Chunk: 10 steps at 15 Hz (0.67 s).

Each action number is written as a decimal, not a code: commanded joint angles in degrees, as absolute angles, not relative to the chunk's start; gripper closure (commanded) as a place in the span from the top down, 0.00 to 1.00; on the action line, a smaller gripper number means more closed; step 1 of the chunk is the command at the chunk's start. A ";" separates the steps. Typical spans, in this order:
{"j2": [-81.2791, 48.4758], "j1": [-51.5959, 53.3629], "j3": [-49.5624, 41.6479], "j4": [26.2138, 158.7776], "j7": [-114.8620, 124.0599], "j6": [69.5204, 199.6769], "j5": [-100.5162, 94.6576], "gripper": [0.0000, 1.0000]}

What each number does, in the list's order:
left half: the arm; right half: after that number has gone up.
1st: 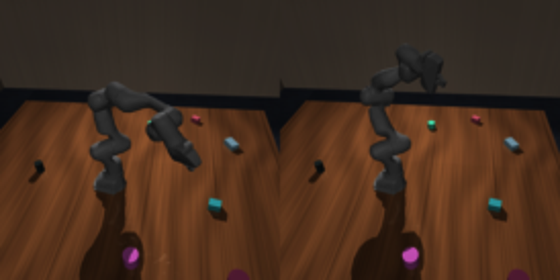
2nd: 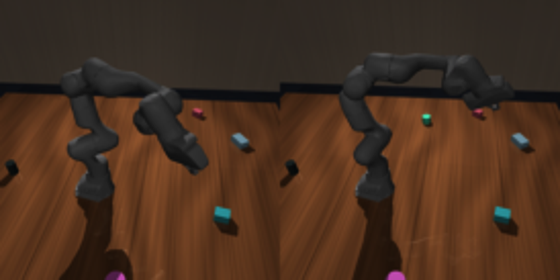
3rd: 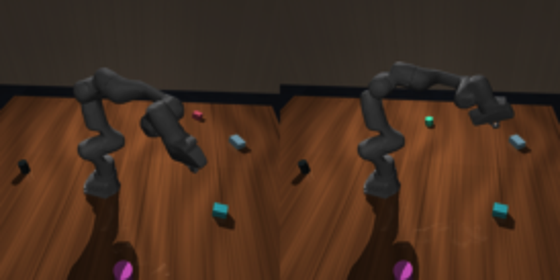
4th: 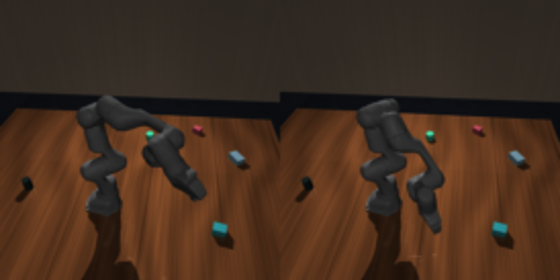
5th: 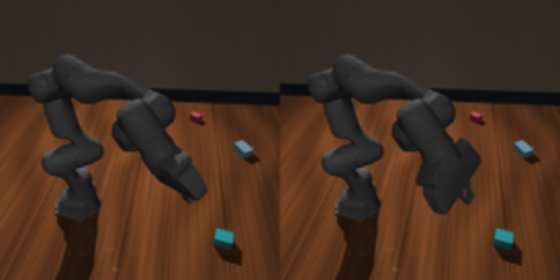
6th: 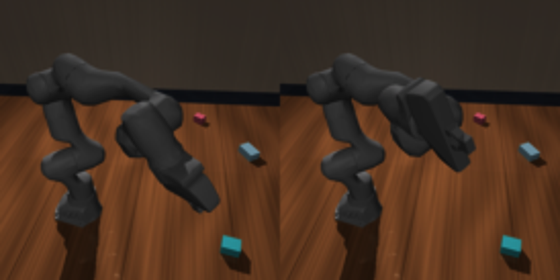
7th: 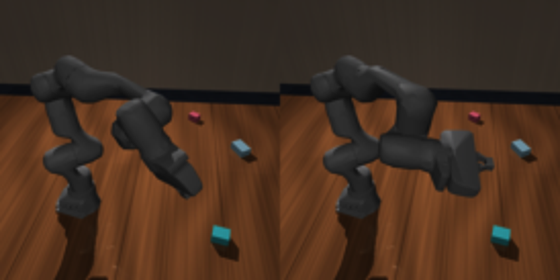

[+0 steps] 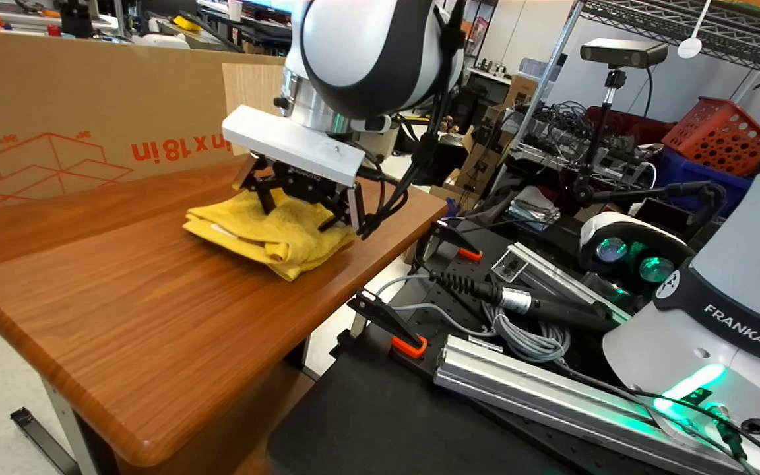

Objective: Wipe the table with the yellow towel

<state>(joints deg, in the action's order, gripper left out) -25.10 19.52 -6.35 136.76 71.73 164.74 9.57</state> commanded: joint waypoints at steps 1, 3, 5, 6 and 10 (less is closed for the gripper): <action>-23.71 21.06 -4.66 138.74 72.05 166.51 7.84 1.00; -24.02 20.62 -2.34 138.14 70.39 166.69 8.49 1.00; -24.97 20.65 -0.57 136.88 69.58 166.13 8.83 1.00; -25.71 21.33 -1.15 135.66 70.19 166.29 8.28 1.00; -29.45 21.86 -1.60 128.76 72.04 165.62 8.70 1.00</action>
<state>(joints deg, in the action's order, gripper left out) -25.50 21.24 -1.10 134.52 70.32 165.12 9.37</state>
